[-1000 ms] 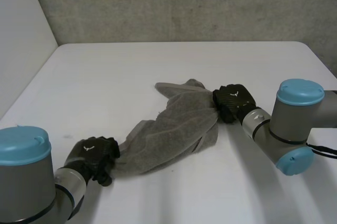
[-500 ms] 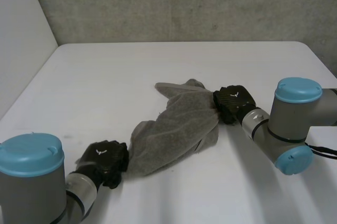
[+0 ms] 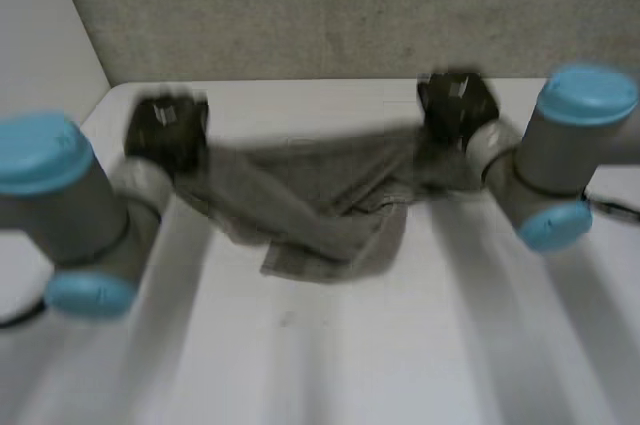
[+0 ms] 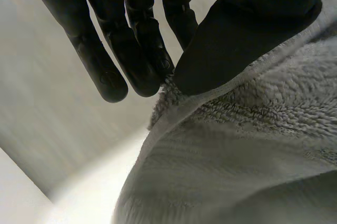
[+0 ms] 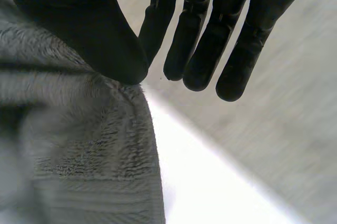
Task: Fold the towel.
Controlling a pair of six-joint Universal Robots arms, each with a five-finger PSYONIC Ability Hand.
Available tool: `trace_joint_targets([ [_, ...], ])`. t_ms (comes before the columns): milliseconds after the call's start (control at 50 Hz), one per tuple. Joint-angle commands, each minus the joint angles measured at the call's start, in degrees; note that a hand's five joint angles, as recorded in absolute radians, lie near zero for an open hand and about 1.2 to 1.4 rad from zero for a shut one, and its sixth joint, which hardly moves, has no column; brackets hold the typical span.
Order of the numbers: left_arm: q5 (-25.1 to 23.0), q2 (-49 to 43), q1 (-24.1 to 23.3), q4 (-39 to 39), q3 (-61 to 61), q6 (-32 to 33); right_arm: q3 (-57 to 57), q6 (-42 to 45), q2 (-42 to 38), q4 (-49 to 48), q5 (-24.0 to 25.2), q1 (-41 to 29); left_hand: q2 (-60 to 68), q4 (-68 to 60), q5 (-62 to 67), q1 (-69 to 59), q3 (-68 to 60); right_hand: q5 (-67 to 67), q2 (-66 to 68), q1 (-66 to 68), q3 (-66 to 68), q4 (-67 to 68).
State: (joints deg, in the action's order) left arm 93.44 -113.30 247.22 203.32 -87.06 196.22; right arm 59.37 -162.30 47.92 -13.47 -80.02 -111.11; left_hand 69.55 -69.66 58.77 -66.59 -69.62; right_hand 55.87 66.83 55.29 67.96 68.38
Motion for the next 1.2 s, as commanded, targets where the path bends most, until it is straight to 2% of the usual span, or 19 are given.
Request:
trace_joint_targets([
  [20, 0.25, 0.53, 0.55, 14.78, 13.22, 0.13, -5.32, -0.56, 5.16, -20.98, -6.28, -0.08, 10.45, -10.34, 11.23, -13.41, -10.38, 14.13, 13.17, 24.71, 12.04, 11.62],
  [120, 0.69, 3.50, -0.86, 22.63, 11.49, 0.04, -3.12, -0.56, 8.85, -22.92, -5.58, -0.16, 10.45, -10.34, 11.23, -13.41, -10.38, 14.13, 13.17, 24.71, 12.04, 11.62],
  [160, 0.69, 5.70, -1.12, 22.38, 9.21, 0.13, 0.02, -0.47, 11.74, -19.69, -2.61, -1.12, 10.45, -10.34, 11.23, -13.41, -10.38, 14.13, 13.17, 24.71, 12.04, 11.62],
  [220, 0.51, 9.75, -1.21, 19.58, 2.72, 0.74, 1.97, -0.29, 13.07, -16.85, -0.48, -1.75, 10.45, -10.34, 11.23, -13.41, -10.38, 14.13, 13.17, 24.71, 12.04, 11.62],
  [260, 0.51, 11.52, -1.30, 17.28, -1.27, 0.66, 6.61, 0.06, 15.70, -9.42, 3.80, -1.31, 10.45, -10.34, 11.23, -13.41, -10.38, 14.13, 13.17, 24.71, 12.04, 11.62],
  [300, 0.43, 15.11, -0.51, 12.38, -10.01, 0.66, 8.89, 0.06, 16.93, -5.29, 5.48, -1.22, 10.45, -10.34, 11.23, -13.41, -10.38, 14.13, 13.17, 24.71, 12.04, 11.62],
  [400, -0.01, 17.06, -0.07, 6.14, -19.97, 0.83, 14.19, 0.23, 17.64, 6.88, 8.83, -1.22, 10.45, -10.34, 11.23, -13.41, -10.38, 14.13, 13.17, 24.71, 12.04, 11.62],
  [440, -0.01, 17.23, -0.33, 4.03, -21.64, 0.83, 17.16, 0.06, 16.68, 12.04, 8.92, -1.13, 10.45, -10.34, 11.23, -13.41, -10.38, -19.10, -20.06, -8.52, -21.19, -21.61],
  [460, -0.01, 17.50, -0.68, 2.01, -22.62, 0.83, 17.18, 0.06, 16.68, 12.06, 8.92, -1.13, 10.45, -10.34, 11.23, -13.41, -10.38, -19.28, -20.24, -8.70, -21.37, -21.80],
  [480, -0.01, 17.50, -0.69, 1.99, -22.63, 0.83, 17.88, -0.03, 15.28, 13.28, 8.83, -0.96, 10.45, -10.34, 11.23, -13.41, -10.38, -35.10, -36.07, -24.53, -37.19, -37.62],
  [500, -0.01, 17.76, -0.86, 0.16, -22.80, 0.83, 17.88, -0.03, 15.27, 13.29, 8.83, -0.95, 10.45, -10.34, 11.23, -13.41, -10.38, -35.26, -36.22, -24.68, -37.35, -37.78],
  [520, -0.01, 18.46, -0.86, -1.16, -22.63, 0.75, 18.06, -0.73, 13.53, 13.99, 8.57, -0.43, 10.45, -10.34, 11.23, -13.41, -10.38, -44.25, -45.22, -33.68, -46.34, -46.77],
  [640, -0.10, 22.86, -1.04, -2.67, -20.52, 0.92, 17.53, -5.63, 10.88, 14.08, 8.92, -0.69, 10.45, -10.34, 11.23, -13.41, -10.38, -55.87, -56.83, -45.29, -57.96, -58.38],
  [760, -0.10, 31.01, -2.27, -5.30, -16.40, 1.27, 12.54, -15.04, 8.95, 12.60, 10.32, -1.48, 10.45, -10.34, 11.23, -13.41, -10.38, -55.87, -56.83, -45.29, -57.96, -58.38],
  [960, -0.89, 41.67, -2.88, -10.58, -13.14, 1.97, 2.17, -17.69, 0.44, 7.67, 14.63, -3.50, 10.45, -10.34, 11.23, -13.41, -10.38, -54.78, -55.74, -44.20, -56.87, -57.29],
  [1100, -4.93, 47.64, -2.79, -12.25, -13.66, 1.97, -5.15, -19.63, -8.28, 7.67, 18.59, -6.14, 10.45, -10.34, 11.23, -13.41, -10.38, -52.25, -53.21, -41.67, -54.34, -54.77],
  [1160, -5.37, 48.61, -2.79, -12.86, -13.75, 1.97, -7.78, -20.42, -12.33, 7.58, 19.38, -7.90, 10.45, -10.34, 11.23, -13.41, -10.38, -44.85, -45.81, -34.27, -46.94, -47.37],
  [1180, -5.38, 48.61, -2.79, -12.87, -13.75, 1.97, -9.09, -20.68, -14.07, 7.41, 18.94, -8.42, 10.45, -10.34, 11.23, -13.41, -10.38, -34.36, -35.32, -23.78, -36.45, -36.87],
  [1200, -5.38, 48.87, -2.79, -13.21, -13.75, 1.97, -9.10, -20.69, -14.08, 7.40, 18.94, -8.42, 10.45, -10.34, 11.23, -13.41, -10.38, -34.25, -35.22, -23.68, -36.34, -36.77],
])
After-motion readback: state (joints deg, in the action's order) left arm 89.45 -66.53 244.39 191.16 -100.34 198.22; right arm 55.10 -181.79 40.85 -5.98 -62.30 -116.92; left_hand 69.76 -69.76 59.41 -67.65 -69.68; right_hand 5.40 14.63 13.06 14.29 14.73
